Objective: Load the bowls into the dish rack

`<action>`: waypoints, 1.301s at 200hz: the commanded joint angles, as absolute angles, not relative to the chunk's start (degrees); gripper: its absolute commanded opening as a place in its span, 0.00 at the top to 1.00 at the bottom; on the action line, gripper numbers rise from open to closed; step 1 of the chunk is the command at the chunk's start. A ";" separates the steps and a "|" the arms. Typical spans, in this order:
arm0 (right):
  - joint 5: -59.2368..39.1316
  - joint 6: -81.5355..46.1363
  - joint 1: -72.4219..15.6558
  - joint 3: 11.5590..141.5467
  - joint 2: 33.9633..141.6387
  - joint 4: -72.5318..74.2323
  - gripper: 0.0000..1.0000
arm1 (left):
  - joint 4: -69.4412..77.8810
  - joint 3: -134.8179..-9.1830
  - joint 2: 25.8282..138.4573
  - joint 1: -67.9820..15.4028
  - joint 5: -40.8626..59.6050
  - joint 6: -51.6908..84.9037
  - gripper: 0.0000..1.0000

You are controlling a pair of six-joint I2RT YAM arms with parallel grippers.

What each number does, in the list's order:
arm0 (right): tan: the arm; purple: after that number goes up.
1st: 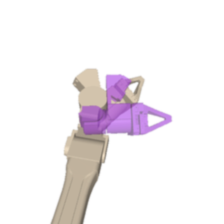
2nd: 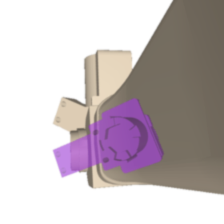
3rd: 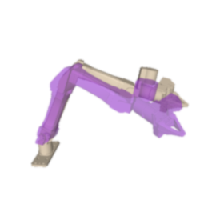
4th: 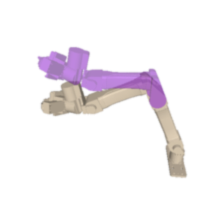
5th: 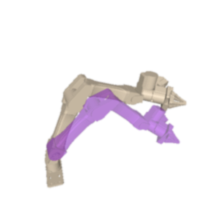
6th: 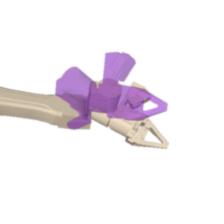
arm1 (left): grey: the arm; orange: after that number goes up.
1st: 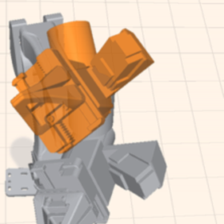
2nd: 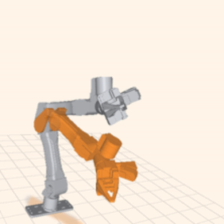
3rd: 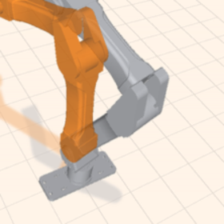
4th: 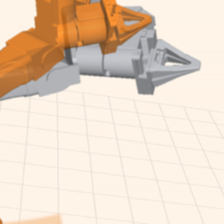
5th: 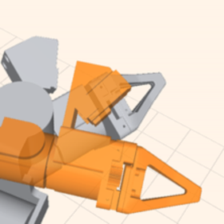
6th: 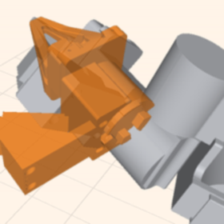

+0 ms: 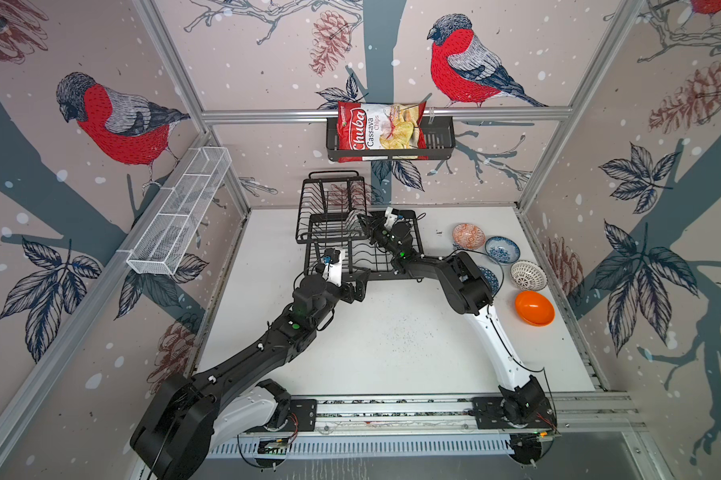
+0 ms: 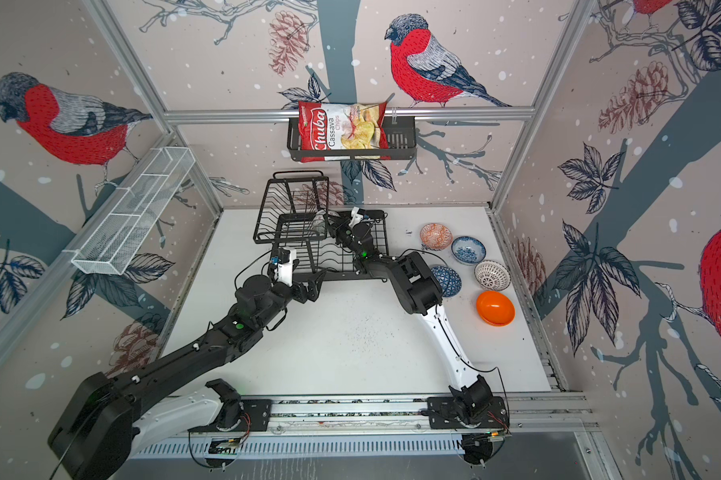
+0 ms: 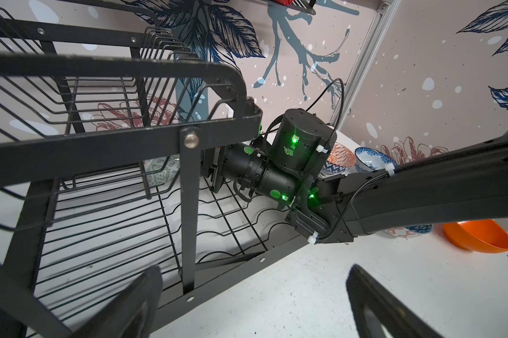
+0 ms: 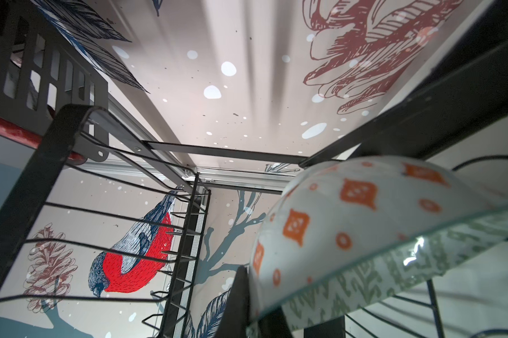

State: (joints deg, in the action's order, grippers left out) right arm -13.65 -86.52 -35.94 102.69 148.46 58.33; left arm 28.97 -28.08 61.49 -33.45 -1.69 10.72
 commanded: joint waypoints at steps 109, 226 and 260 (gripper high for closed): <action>-4.02 -90.56 -37.79 98.18 147.33 59.71 1.00 | 31.71 -26.81 59.97 -33.29 -2.10 11.41 0.02; 1.41 -92.15 -38.49 100.07 147.83 62.75 1.00 | 32.03 -26.15 59.33 -33.31 -1.93 11.43 0.02; 2.35 -91.93 -38.67 101.47 148.46 62.00 1.00 | 32.21 -25.96 59.06 -33.31 -1.90 11.43 0.02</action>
